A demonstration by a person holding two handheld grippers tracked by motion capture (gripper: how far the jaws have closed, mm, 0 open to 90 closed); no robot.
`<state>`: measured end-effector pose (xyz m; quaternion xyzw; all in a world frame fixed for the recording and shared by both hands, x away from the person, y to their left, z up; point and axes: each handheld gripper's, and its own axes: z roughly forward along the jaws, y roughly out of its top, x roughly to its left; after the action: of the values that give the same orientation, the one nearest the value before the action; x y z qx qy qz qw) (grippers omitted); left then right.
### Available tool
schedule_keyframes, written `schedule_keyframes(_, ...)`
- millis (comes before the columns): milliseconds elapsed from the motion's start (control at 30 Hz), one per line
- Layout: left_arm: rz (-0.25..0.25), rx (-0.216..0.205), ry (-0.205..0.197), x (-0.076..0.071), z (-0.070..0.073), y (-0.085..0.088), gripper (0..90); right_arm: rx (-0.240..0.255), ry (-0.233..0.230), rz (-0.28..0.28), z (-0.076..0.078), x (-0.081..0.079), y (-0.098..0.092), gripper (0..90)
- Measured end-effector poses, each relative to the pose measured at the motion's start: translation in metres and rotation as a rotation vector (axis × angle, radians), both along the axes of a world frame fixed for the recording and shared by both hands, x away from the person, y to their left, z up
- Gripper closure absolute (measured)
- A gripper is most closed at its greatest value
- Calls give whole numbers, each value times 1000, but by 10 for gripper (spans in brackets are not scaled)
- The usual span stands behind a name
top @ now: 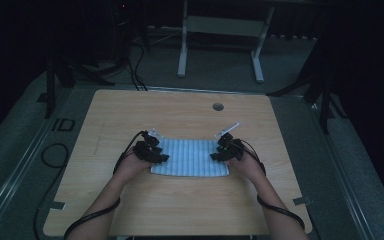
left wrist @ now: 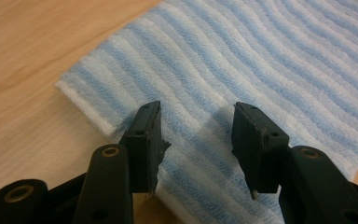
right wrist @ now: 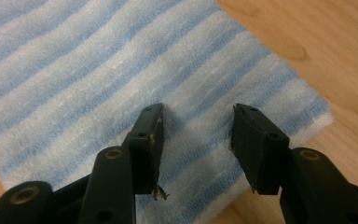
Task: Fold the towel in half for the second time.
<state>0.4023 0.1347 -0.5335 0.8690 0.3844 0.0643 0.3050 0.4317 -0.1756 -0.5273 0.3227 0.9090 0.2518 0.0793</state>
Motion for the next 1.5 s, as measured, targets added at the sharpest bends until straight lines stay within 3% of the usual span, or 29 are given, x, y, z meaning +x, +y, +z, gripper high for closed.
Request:
schedule_keyframes(67, -4, 20, -6, 2, 1, 0, 522, 6, -3, 0, -1, 2, 1, 527)
schedule_keyframes(367, 21, 10, 0, 4, 2, 2, 520, 4, 1, 4, 0, 9, 5, 521)
schedule_keyframes(467, 14, 10, -25, -1, 8, 1, 503, -2, -8, 14, 3, 7, 6, 481)
schedule_keyframes(633, 30, -78, -32, -8, 12, 7, 419, 38, -12, 36, 9, -1, 2, 362)
schedule_keyframes(700, 42, -118, -40, -14, 13, 9, 387, 79, -15, 47, 9, -4, -2, 286)
schedule_keyframes(767, 37, -117, -50, -20, 14, 10, 294, 98, -35, 66, 10, -11, -6, 187)
schedule_keyframes(833, 29, -121, -70, -26, 14, 11, 223, 129, -43, 69, 10, -18, -10, 170)
schedule_keyframes(900, 18, -122, -80, -32, 13, 12, 130, 128, -74, 92, 9, -25, -13, 128)
schedule_keyframes(1033, 35, -123, -120, -41, 13, 17, 77, 176, -109, 82, 12, -34, -23, 121)
schedule_keyframes(1167, 58, -154, -148, -51, 10, 26, 72, 228, -153, 56, 18, -42, -38, 121)
schedule_keyframes(1233, 74, -174, -156, -60, 8, 33, 69, 232, -176, 48, 21, -47, -47, 121)
schedule_keyframes(1500, 99, -174, -168, -77, 4, 44, 18, 236, -199, 8, 18, -58, -74, 120)
